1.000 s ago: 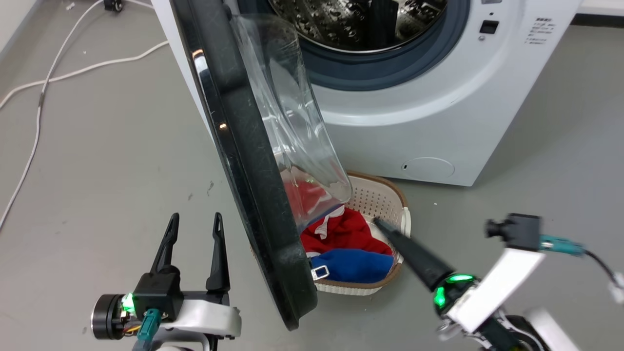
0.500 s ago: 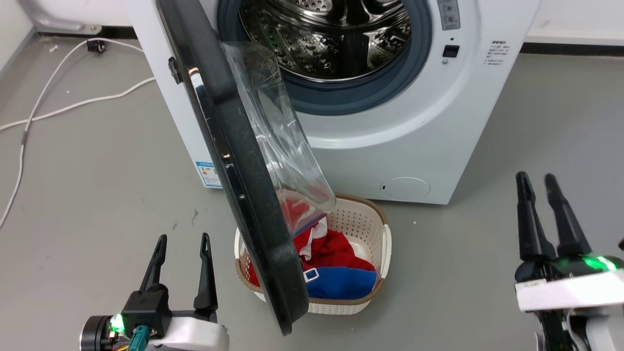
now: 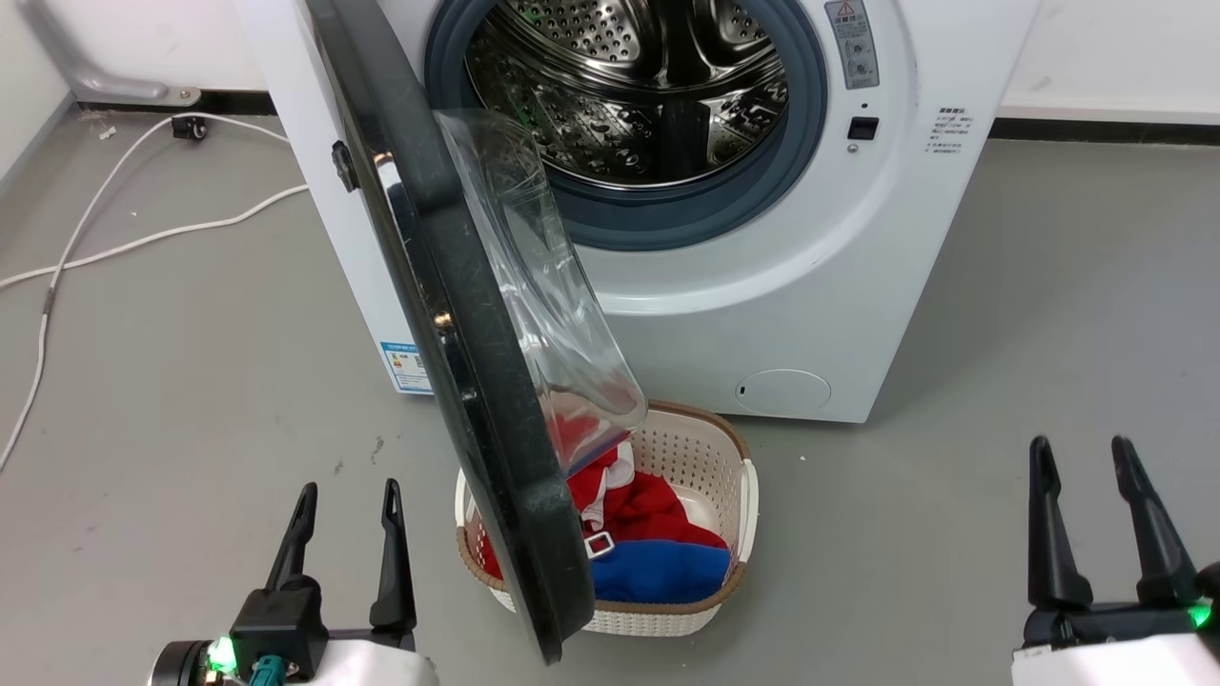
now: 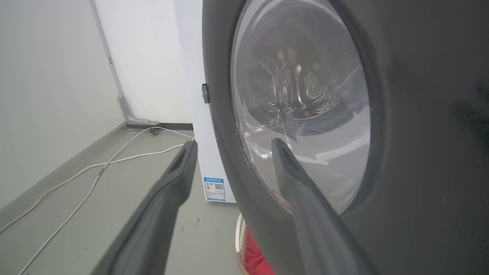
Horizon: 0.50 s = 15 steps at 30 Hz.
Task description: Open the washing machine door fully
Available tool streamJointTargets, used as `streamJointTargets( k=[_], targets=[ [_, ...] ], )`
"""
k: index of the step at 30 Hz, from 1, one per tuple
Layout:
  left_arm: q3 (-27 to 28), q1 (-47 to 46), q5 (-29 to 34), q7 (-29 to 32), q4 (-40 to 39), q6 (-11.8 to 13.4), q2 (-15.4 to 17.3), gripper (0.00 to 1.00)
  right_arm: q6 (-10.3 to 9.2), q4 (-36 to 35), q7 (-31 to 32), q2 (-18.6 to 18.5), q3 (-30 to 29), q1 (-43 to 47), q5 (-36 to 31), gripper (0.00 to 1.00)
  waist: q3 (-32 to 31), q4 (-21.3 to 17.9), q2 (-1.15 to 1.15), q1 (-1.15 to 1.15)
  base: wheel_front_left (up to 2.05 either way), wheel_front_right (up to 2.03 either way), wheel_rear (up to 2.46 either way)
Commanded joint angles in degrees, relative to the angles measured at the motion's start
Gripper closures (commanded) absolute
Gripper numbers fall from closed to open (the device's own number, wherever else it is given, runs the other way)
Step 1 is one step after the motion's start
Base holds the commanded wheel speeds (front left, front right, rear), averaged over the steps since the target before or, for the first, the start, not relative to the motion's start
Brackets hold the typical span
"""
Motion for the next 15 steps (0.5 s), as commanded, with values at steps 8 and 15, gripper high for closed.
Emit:
streamJointTargets(
  k=[8,15],
  targets=[
    [0.4,1.6,0.9,-0.2,0.5,-1.2,0.0,0.00,0.01,0.0,-0.1,0.6,-0.7,4.9,0.9,0.00,-1.3,-0.3,0.00,0.00,0.00,0.00,0.00],
    [0.6,2.8,0.8,-0.2,0.6,-1.4,0.0,0.00,0.00,0.8,-0.1,0.6,-0.6,7.4,0.5,0.00,-1.9,-0.6,0.00,0.00,0.00,0.00,0.00]
  ],
)
